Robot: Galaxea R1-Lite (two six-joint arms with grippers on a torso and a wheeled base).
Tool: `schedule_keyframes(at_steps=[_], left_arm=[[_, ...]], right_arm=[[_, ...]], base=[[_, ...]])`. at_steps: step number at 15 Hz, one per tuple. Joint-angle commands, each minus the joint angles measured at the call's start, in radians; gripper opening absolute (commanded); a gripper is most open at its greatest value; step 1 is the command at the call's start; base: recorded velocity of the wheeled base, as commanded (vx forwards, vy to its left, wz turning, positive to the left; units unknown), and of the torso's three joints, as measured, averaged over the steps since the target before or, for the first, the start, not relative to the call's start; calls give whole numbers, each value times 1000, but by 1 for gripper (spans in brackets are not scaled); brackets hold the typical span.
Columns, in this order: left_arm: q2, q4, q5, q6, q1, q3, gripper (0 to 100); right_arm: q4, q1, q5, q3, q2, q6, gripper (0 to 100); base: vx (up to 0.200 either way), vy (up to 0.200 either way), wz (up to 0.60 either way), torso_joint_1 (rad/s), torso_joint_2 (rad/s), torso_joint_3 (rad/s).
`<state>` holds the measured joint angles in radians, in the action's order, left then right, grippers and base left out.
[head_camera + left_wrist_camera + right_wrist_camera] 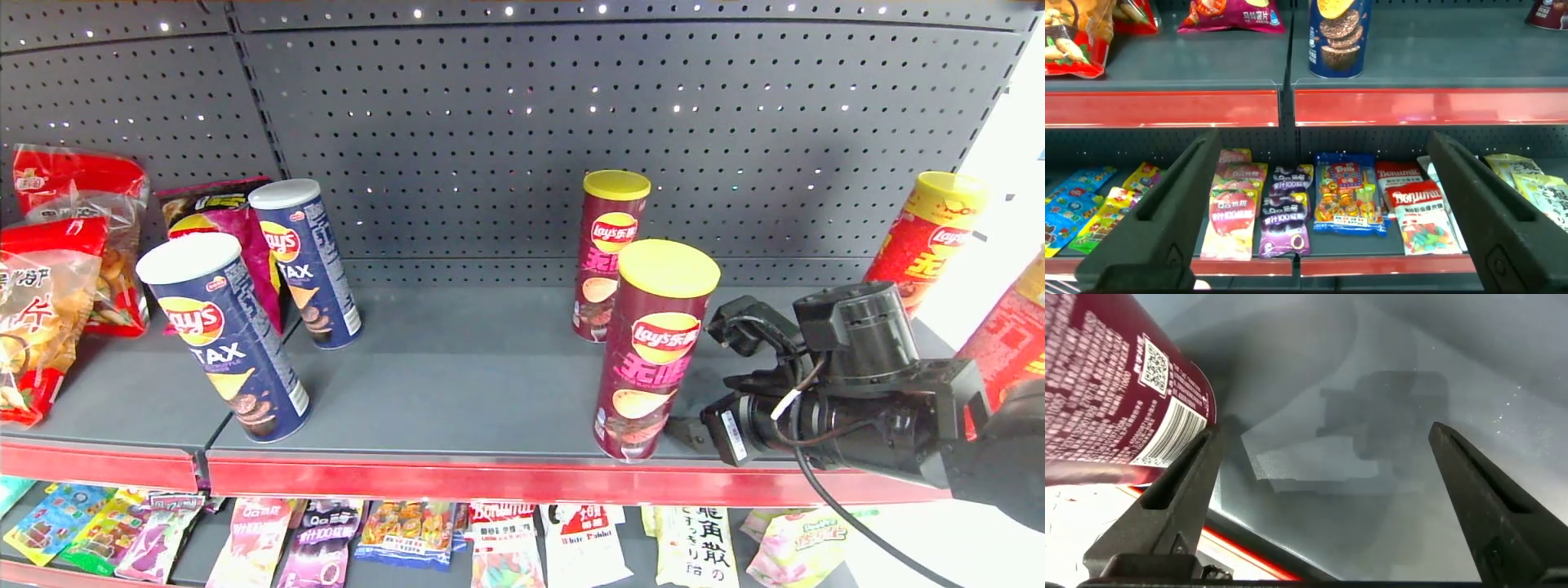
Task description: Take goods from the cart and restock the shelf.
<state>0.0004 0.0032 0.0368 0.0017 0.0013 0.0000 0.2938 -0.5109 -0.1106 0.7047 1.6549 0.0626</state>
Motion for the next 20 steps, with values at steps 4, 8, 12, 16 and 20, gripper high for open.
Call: schedule_keyframes(at_steps=[4,8,12,16,20], left_arm=[[0,0,0,0,0,0,100],[0,0,0,0,0,0,100],[0,0,2,0,0,0,100],[0,0,0,0,0,0,100],[0,0,0,0,0,0,100]], right_arm=[[1,-21,-6,29,8,0,100],[1,-35,-21,30,11,-1,100],[1,-48,-23,38,11,-3,100],[1,-51,-23,44,14,-3,100],[4,-66,-23,67,26,-3,100]], base=[[0,0,0,0,0,0],[0,0,0,0,0,0],[0,0,0,0,0,0],[0,0,0,0,0,0],[0,0,0,0,0,0]])
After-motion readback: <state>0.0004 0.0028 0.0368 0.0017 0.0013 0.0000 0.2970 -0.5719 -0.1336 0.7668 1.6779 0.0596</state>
